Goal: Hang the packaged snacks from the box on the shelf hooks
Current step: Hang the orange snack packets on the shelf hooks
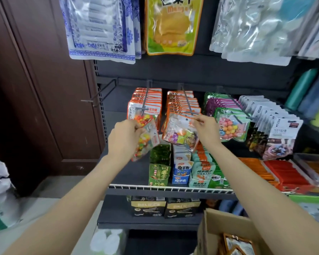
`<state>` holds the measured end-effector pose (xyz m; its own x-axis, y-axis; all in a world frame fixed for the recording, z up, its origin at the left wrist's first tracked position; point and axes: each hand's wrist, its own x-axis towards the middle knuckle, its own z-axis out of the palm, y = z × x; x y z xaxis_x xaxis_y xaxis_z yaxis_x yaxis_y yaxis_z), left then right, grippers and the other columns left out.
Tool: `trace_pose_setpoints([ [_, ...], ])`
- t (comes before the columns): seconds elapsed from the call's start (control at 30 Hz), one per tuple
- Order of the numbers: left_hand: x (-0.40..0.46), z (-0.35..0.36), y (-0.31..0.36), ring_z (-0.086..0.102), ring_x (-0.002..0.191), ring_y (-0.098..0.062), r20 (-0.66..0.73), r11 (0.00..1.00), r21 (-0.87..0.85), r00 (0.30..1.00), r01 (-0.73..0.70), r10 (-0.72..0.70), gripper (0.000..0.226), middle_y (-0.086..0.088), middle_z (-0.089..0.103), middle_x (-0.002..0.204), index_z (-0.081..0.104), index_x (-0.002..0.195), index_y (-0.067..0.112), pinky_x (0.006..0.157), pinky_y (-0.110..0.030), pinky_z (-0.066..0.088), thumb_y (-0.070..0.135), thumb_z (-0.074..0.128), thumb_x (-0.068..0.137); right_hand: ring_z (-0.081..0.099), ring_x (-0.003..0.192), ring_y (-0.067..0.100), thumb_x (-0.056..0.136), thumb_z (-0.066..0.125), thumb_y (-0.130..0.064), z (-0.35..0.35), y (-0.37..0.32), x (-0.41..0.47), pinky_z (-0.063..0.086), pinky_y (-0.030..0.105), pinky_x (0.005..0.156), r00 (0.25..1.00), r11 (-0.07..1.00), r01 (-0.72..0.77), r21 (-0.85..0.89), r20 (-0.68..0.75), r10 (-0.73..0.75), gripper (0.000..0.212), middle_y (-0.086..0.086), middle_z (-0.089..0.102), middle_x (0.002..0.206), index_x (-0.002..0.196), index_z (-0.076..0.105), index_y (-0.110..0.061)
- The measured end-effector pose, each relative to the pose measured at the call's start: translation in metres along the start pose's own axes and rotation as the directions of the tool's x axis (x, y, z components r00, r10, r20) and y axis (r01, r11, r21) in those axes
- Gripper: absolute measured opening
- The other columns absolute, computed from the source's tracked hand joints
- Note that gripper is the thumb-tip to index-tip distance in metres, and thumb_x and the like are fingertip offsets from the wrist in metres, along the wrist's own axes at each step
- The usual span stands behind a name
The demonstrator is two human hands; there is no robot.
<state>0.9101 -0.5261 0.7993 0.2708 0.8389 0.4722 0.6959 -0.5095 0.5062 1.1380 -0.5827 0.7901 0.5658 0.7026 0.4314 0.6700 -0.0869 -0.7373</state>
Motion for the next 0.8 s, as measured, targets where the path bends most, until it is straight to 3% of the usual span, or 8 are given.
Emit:
trace_pose_setpoints([
  [0.23, 0.005, 0.004, 0.005, 0.065, 0.081, -0.025, 0.018, 0.992, -0.123, 0.999, -0.031, 0.033, 0.015, -0.005, 0.070, 0.086, 0.072, 0.089, 0.014, 0.070, -0.040, 0.054, 0.027, 0.064, 0.088, 0.064, 0.080, 0.022, 0.092, 0.054, -0.022, 0.007, 0.001, 0.007, 0.053, 0.040, 0.071, 0.992, 0.962, 0.075, -0.264, -0.075, -0.098, 0.017, 0.001, 0.071, 0.087, 0.092, 0.068, -0.011],
  [0.37, 0.007, 0.005, 0.005, 0.065, 0.080, -0.023, 0.036, 0.988, -0.153, 0.999, -0.035, 0.041, 0.014, -0.004, 0.070, 0.086, 0.072, 0.089, 0.015, 0.071, -0.040, 0.055, 0.026, 0.063, 0.089, 0.063, 0.073, 0.023, 0.092, 0.053, -0.022, 0.007, 0.002, 0.005, 0.052, 0.043, 0.068, 0.987, 0.936, 0.083, -0.341, -0.102, -0.125, 0.016, 0.000, 0.069, 0.082, 0.088, 0.066, -0.014],
  [0.57, 0.010, 0.002, 0.005, 0.056, 0.071, -0.010, 0.084, 0.956, -0.292, 0.996, -0.013, 0.040, 0.014, 0.001, 0.064, 0.077, 0.070, 0.083, 0.011, 0.056, -0.005, 0.037, 0.022, 0.063, 0.089, 0.063, 0.088, 0.026, 0.092, 0.057, -0.031, 0.012, -0.005, 0.011, 0.048, 0.038, 0.074, 0.984, 0.882, 0.049, -0.468, -0.128, -0.123, 0.022, 0.005, 0.068, 0.097, 0.103, 0.066, -0.013],
  [0.67, 0.011, 0.003, 0.002, 0.049, 0.065, -0.005, 0.107, 0.933, -0.358, 0.994, 0.033, 0.005, 0.013, 0.002, 0.059, 0.073, 0.068, 0.082, 0.013, 0.056, -0.004, 0.035, 0.022, 0.062, 0.090, 0.052, 0.107, 0.026, 0.090, 0.061, -0.028, 0.016, -0.005, 0.007, 0.042, 0.038, 0.080, 0.986, 0.865, 0.010, -0.501, -0.140, -0.092, 0.034, 0.008, 0.057, 0.115, 0.121, 0.057, -0.013],
  [0.8, 0.011, 0.010, -0.011, 0.048, 0.066, -0.008, 0.165, 0.861, -0.488, 0.984, 0.141, -0.067, 0.014, 0.004, 0.057, 0.070, 0.065, 0.074, 0.018, 0.063, -0.017, 0.038, 0.021, 0.064, 0.088, 0.045, 0.110, 0.025, 0.083, 0.068, -0.023, 0.025, -0.001, -0.025, 0.043, 0.035, 0.084, 0.948, 0.925, 0.016, -0.380, -0.288, -0.134, 0.038, 0.010, 0.048, 0.118, 0.116, 0.054, -0.011],
])
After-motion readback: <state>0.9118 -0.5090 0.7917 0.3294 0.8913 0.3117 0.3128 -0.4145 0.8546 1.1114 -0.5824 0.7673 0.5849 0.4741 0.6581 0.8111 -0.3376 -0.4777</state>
